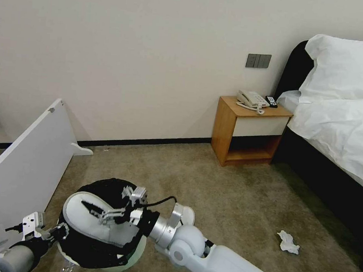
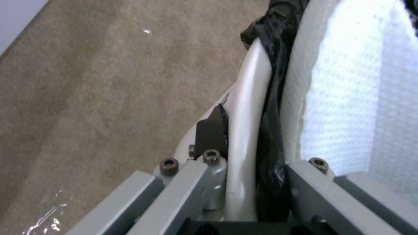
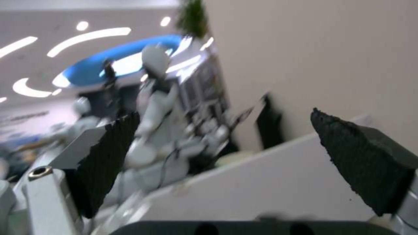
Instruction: Pick up the trash bin, then pick up the garbage from the floor and place it into the trash bin.
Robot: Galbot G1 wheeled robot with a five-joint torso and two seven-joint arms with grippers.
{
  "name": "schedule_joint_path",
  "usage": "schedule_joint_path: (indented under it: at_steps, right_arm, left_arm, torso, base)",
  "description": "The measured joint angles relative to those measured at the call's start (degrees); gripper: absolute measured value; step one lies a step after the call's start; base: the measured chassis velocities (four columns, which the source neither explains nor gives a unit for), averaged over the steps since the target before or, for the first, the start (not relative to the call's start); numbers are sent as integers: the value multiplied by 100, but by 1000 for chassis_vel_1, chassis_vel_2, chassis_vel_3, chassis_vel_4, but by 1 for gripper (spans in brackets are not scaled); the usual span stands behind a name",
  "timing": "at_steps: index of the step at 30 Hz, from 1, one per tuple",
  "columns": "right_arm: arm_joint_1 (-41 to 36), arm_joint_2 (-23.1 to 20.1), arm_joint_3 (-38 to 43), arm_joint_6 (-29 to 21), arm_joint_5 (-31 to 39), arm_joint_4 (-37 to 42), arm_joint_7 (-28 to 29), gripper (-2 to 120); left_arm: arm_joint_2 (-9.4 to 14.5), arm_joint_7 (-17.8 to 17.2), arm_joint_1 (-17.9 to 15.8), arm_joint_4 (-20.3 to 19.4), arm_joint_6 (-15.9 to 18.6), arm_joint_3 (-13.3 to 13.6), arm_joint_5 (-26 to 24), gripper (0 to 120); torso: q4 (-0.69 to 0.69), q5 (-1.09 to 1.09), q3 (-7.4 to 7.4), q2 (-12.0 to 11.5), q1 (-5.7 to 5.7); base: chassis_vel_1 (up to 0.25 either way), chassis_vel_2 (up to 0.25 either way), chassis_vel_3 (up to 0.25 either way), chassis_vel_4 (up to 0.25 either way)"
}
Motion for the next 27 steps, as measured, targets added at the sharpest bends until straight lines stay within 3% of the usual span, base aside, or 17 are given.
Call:
schedule_joint_path:
  at_steps: [5, 12, 14, 20, 25, 27]
  right_arm:
    - [-87, -94, 534, 205, 106, 143, 301, 100]
    - [-510, -578, 1324, 204, 30, 293, 857, 100]
    - [-1003, -888, 1773, 81, -320, 391, 1545, 100]
    - [-1753, -1171, 2333, -196, -853, 466, 2125, 100]
    - [-2428, -1277, 2854, -275, -1227, 487, 2118, 100]
    - [-3134, -1300, 3259, -264, -1626, 434, 1981, 100]
  left_arm:
    - [-24, 32, -32, 40, 0, -135, 8, 2]
    - [-45, 107, -96, 129, 0, -431, 44, 2]
    - [-91, 133, -105, 146, 0, -516, 108, 2]
    - [-130, 146, -146, 171, 0, -564, 234, 2]
    - [-191, 148, -138, 171, 1, -580, 303, 2]
    - [-247, 149, -128, 172, 2, -550, 357, 2]
  torso:
    - [0, 1, 0, 0, 0]
    - [-1, 1, 0, 0, 0]
    - [-1, 1, 0, 0, 0]
    - [1, 1, 0, 0, 0]
    - [2, 1, 0, 0, 0]
    - [-2, 1, 0, 0, 0]
  base:
    - [0, 0, 0, 0]
    - [0, 0, 0, 0]
    - [0, 0, 0, 0]
    - [0, 0, 0, 0]
    - [0, 0, 0, 0]
    - [0, 0, 0, 0]
